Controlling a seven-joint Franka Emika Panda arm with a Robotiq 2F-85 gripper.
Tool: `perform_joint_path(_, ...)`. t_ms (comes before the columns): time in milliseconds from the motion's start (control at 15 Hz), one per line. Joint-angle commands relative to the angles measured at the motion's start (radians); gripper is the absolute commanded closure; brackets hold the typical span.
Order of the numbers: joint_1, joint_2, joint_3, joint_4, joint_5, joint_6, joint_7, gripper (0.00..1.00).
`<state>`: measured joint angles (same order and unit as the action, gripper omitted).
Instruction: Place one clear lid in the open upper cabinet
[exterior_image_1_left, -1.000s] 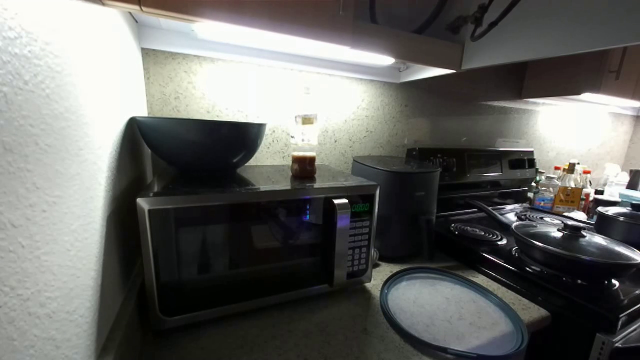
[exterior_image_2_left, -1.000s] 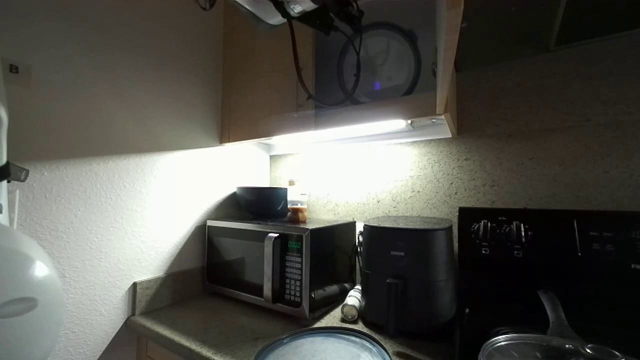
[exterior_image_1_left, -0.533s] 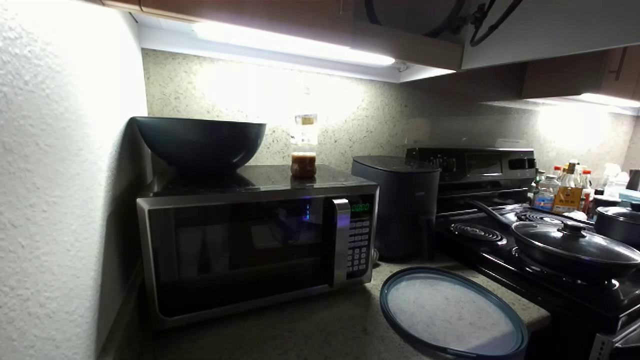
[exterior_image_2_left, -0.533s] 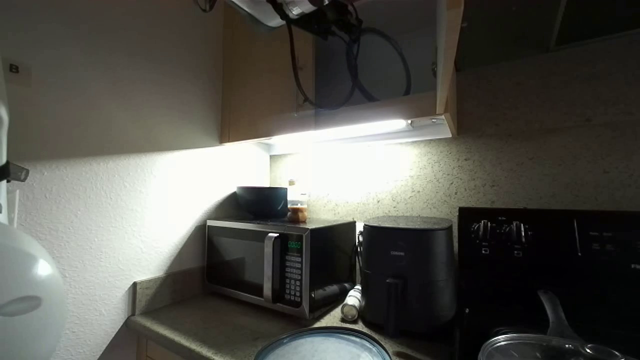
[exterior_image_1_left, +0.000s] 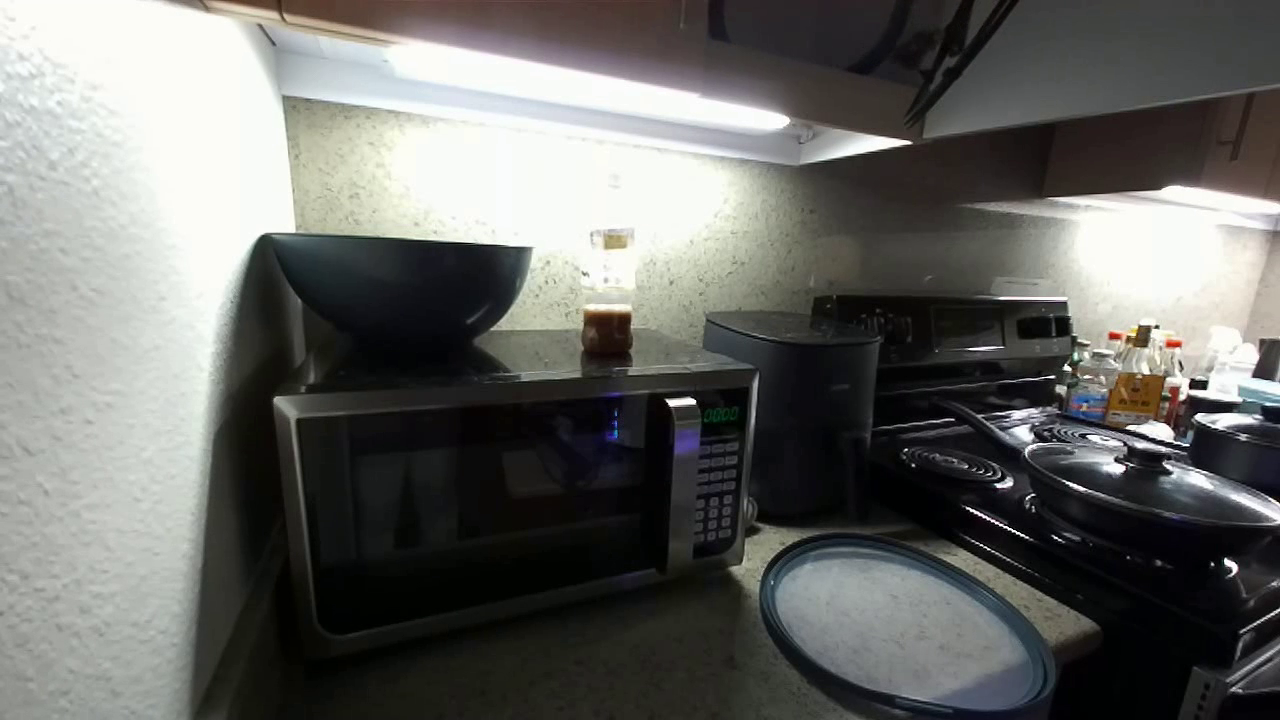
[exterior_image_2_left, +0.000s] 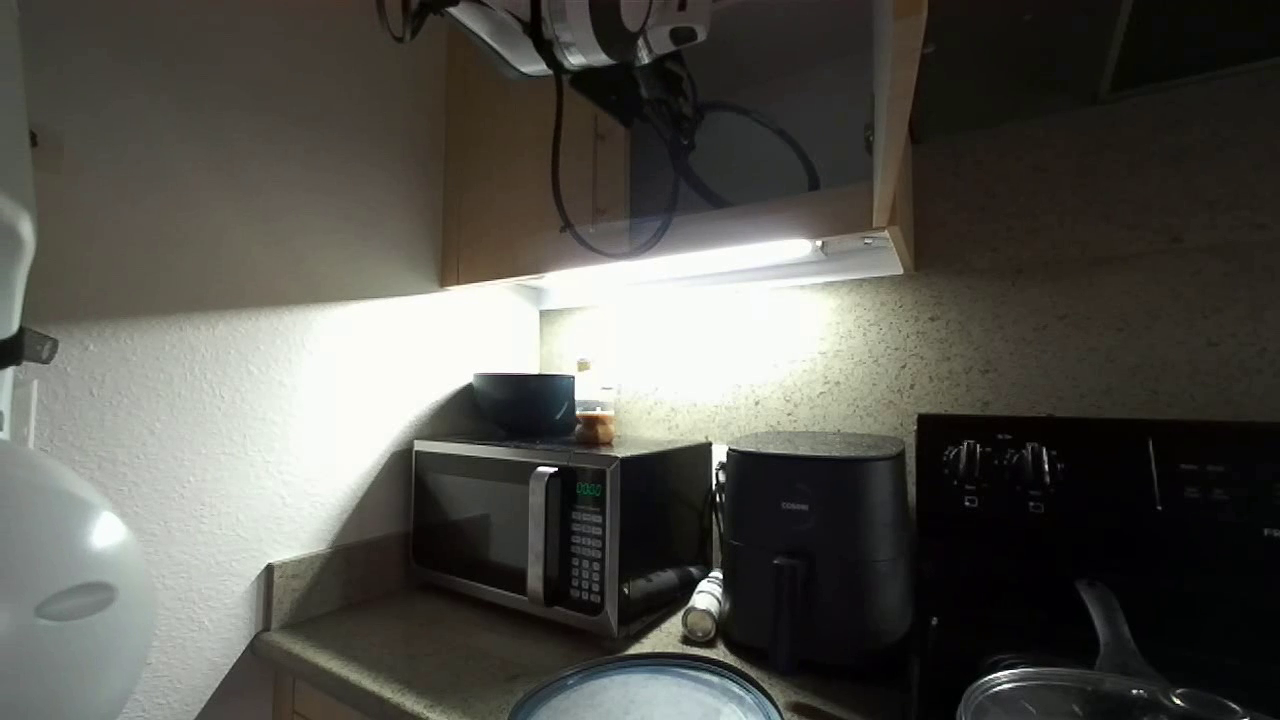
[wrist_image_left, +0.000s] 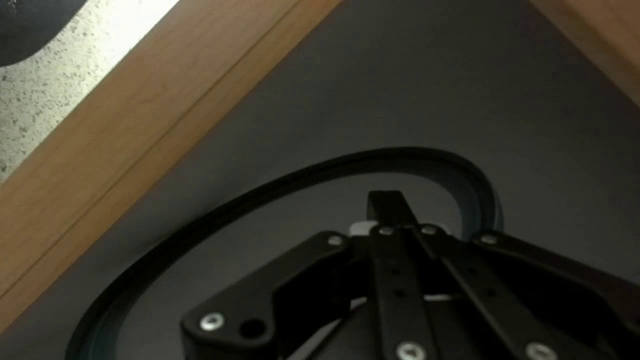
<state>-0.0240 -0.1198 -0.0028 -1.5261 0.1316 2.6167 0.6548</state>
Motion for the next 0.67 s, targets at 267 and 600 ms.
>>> perform_joint_path(267,-0.014,-0.007,0.004,-0.010,-0.039,-0.127,-0.011,0.74)
perform_joint_path(600,-0.021,-0.008,0.019,-0.007,-0.229,-0.146,-0.015,0.91)
